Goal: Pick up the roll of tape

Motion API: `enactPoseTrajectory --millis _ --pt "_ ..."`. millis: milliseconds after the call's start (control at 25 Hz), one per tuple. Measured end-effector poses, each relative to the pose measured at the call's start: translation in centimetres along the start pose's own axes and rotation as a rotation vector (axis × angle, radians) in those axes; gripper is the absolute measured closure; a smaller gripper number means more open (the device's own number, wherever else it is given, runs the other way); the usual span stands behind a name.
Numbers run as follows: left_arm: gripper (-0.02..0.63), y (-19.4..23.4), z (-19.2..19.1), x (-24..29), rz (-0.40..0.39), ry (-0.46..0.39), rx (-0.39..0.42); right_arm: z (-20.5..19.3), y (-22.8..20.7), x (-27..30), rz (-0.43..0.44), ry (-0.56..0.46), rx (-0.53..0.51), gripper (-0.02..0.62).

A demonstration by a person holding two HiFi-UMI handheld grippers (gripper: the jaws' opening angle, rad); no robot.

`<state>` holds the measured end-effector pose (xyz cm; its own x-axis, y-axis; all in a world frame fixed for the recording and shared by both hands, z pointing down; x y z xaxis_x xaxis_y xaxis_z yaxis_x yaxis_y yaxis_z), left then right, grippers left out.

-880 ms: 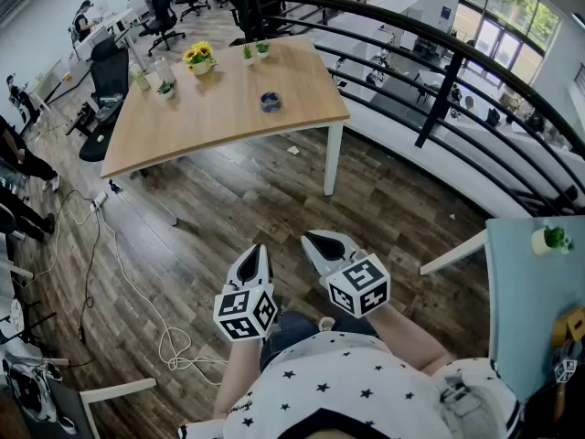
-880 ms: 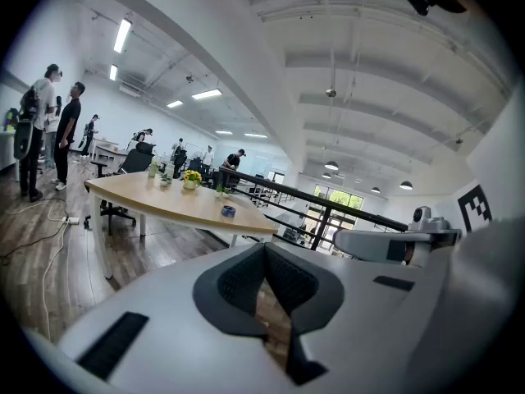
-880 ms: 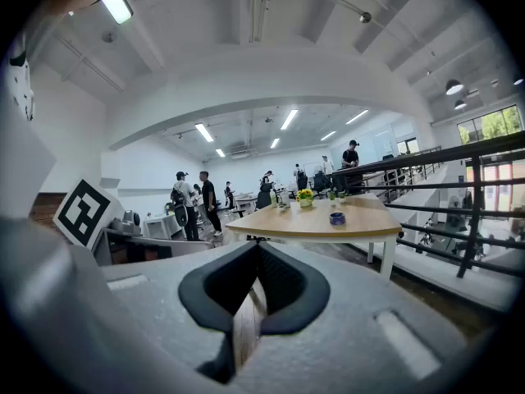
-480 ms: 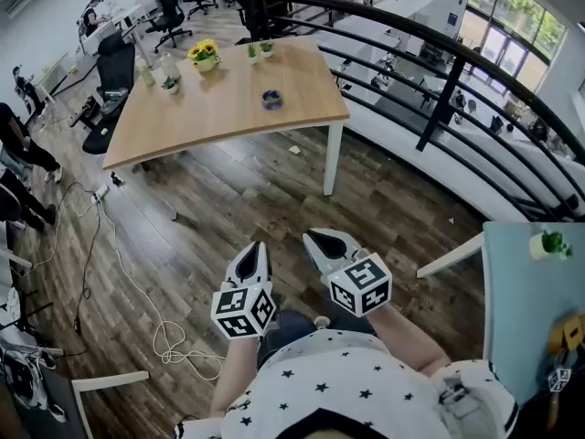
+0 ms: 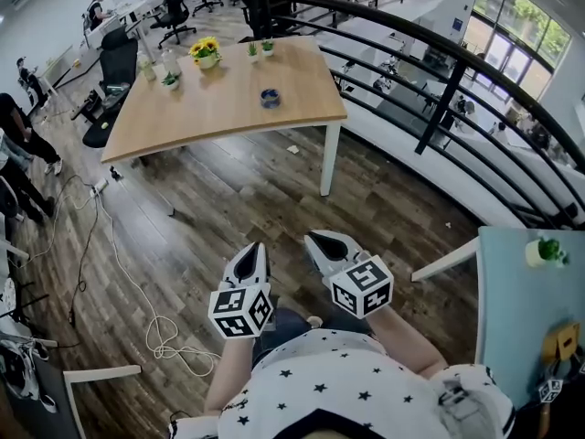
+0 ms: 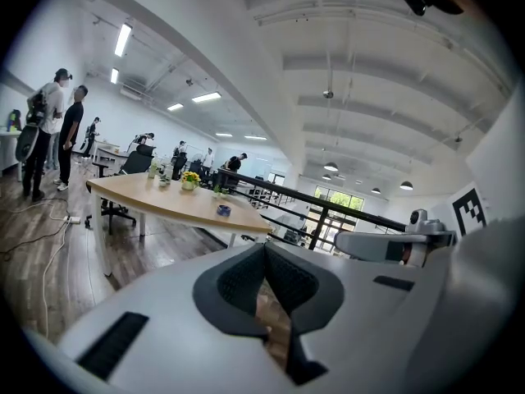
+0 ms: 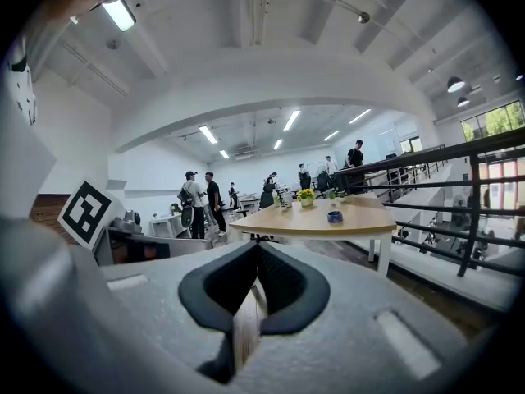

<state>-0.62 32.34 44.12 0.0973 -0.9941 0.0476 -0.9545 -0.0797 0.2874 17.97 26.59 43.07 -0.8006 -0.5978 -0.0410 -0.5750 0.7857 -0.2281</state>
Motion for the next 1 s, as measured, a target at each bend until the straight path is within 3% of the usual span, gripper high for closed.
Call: enactPoseTrajectory --millis 440,680,1000 --pt "0.600 0.0 0.7 1.2 -0.018 0.008 -0.013 0.0 -1.4 1.2 0.007 0.029 0.024 0.586" --pt "0.546 0.1 0.4 3.3 -0.048 0.030 -0.039 0.2 -3.0 2.1 0.023 0.012 0.046 0.549" --pt "0.477 1.3 0.8 7.7 -0.083 0.023 -0.017 -0.2 -6.1 5.3 0.000 0.027 0.058 0.444"
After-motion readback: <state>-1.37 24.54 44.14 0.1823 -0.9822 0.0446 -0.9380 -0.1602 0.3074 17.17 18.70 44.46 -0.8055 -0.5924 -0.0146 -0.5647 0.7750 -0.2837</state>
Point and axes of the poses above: the fingertips, and each gripper's own axes: x forward along the fingers, y to its left, z out of its top, the point moved 9 cm from there along -x, backward along the fingers, and after that the axes turned 15 degrees about -y, right-handed, at the moved point
